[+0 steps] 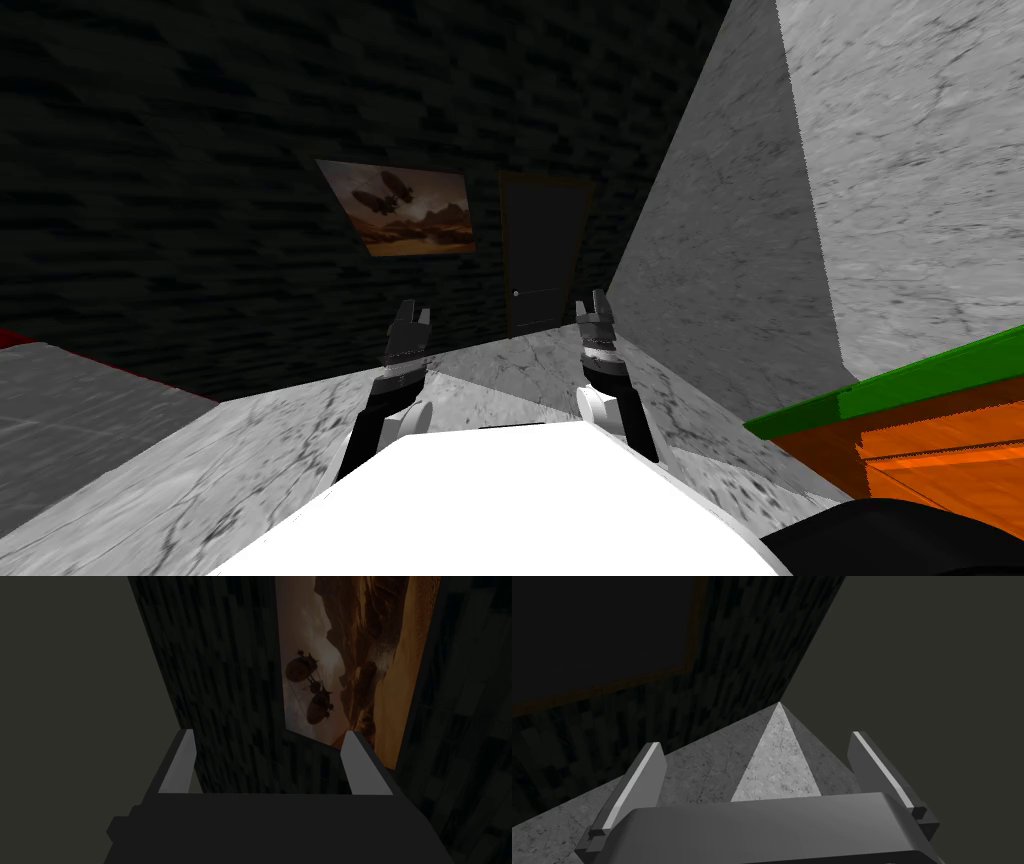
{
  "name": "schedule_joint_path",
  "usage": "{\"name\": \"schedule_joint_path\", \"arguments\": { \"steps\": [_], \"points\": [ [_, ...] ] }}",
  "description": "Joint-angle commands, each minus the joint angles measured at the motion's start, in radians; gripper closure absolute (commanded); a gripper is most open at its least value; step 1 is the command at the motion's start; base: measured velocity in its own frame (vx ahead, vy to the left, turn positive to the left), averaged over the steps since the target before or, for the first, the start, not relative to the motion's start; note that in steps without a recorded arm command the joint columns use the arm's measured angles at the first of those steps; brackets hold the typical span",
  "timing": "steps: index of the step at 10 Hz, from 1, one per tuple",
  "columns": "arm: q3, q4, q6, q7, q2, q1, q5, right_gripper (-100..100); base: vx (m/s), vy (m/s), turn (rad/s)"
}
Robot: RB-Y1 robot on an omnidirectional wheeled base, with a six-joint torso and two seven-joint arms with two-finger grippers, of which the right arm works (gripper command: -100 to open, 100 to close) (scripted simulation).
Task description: Pull the door open
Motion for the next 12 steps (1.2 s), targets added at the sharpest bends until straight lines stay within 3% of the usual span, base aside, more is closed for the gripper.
{"name": "schedule_joint_path", "arguments": {
  "steps": [1,4,12],
  "points": [
    [-0.004,0.033,-0.009,0.025,-0.013,-0.007,0.006,-100,0.064,0.008,0.021],
    [-0.01,0.085,-0.024,0.065,-0.032,-0.019,0.016,-100,0.113,0.022,0.02],
    [-0.033,0.291,-0.083,0.222,-0.083,-0.065,0.056,-100,0.122,0.026,0.026]
  ]
}}
